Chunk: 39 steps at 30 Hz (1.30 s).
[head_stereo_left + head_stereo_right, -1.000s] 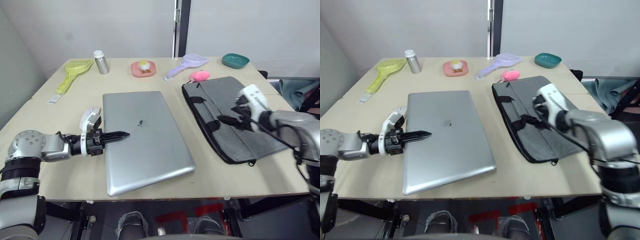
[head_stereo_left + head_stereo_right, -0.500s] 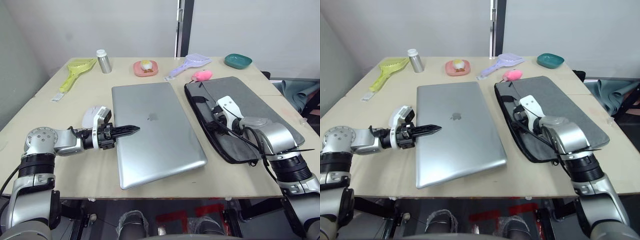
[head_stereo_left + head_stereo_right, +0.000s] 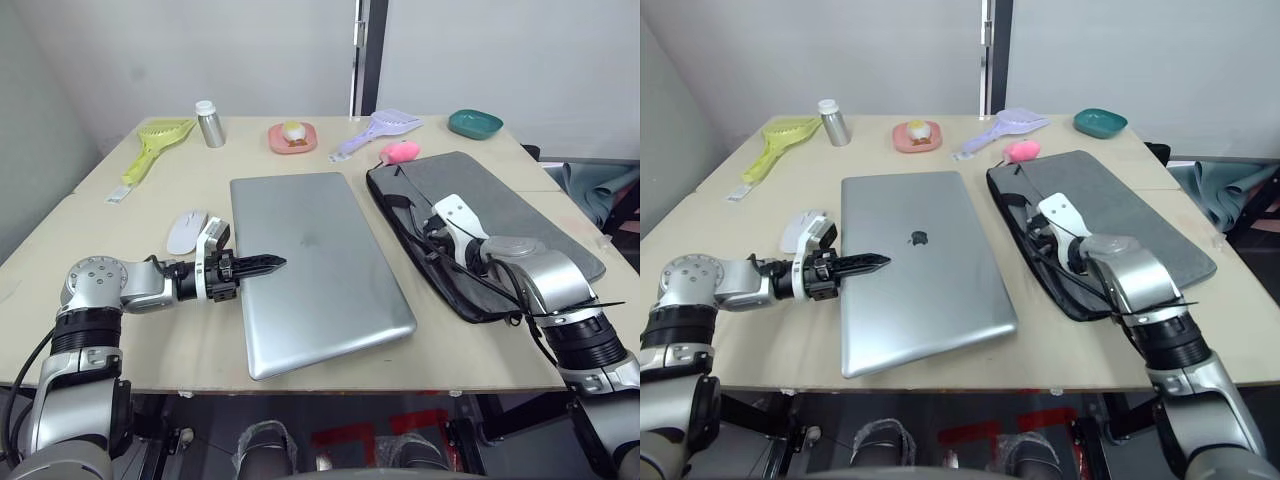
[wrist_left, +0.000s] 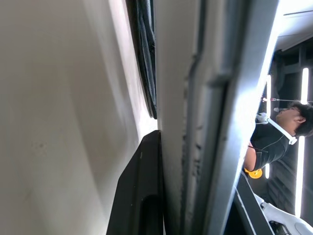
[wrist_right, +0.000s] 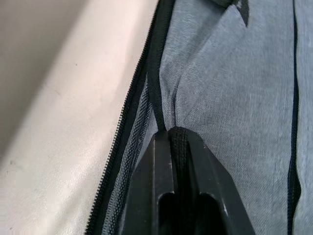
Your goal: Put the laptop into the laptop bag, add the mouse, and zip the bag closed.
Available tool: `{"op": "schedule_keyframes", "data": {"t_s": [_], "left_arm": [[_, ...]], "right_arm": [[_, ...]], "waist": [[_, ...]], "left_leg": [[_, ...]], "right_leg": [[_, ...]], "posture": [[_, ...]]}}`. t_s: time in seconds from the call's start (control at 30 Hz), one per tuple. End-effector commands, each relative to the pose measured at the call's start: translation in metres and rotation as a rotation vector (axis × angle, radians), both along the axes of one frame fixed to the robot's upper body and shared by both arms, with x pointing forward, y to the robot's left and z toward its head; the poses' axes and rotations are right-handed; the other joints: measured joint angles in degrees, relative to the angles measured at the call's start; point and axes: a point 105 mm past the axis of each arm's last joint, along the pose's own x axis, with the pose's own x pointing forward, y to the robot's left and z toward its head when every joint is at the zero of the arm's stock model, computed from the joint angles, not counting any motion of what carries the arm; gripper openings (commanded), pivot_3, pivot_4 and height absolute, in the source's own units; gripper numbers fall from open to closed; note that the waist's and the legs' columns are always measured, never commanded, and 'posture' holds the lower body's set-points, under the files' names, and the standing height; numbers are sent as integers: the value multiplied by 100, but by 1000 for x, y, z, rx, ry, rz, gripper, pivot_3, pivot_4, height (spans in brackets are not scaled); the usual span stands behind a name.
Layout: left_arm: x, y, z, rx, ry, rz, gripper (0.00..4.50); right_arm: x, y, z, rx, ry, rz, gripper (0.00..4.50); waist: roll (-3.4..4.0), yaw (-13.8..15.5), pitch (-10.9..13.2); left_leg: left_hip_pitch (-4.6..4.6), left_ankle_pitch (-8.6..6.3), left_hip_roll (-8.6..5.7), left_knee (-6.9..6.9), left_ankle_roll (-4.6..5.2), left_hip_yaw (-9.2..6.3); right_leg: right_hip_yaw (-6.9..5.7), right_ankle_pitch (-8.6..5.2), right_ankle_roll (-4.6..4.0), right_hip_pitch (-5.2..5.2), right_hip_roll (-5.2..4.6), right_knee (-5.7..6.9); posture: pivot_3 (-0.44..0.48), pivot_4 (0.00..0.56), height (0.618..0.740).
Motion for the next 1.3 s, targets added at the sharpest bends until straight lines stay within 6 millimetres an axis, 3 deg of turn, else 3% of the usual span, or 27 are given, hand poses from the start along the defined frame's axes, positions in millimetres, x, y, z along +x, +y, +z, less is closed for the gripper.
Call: {"op": "schedule_keyframes", "data": {"t_s": [0.03,0.2,0.4,0.57,0.97,1.3], "left_arm": [[17,2,35,-136,-86,46,295],[17,-3,28,-174,-26,42,295],[25,-17,27,-240,26,49,295],[45,-20,41,-323,61,105,295],[33,-65,26,-266,82,1,295],[43,-77,24,-273,80,68,295]], "right_arm": [[-8,19,74,126,-232,138,27],[-23,21,93,164,-230,194,27],[-24,18,88,145,-210,178,27],[-25,23,79,120,-190,189,27],[-26,33,80,120,-209,203,27],[-33,49,91,176,-212,258,27]], "waist": [[-2,3,3],[-2,-30,4],[-2,34,4],[-5,53,6],[-8,47,7],[-8,-6,7]], "left_leg": [[-3,1,0,2,2,-1],[-1,1,3,-3,2,1],[-5,1,2,-1,2,-1],[-7,2,2,11,3,-7],[-12,2,1,7,2,-6],[-9,3,1,10,4,-4]], "right_leg": [[0,1,1,-3,0,1],[1,1,4,-3,4,-3],[-1,2,4,-3,3,-5],[-1,4,9,-2,2,2],[-4,9,19,-2,1,-10],[2,12,24,-2,2,-7]], "posture": [[0,150,740],[0,150,740],[0,150,740],[0,150,740],[0,150,740],[0,150,740]]}}
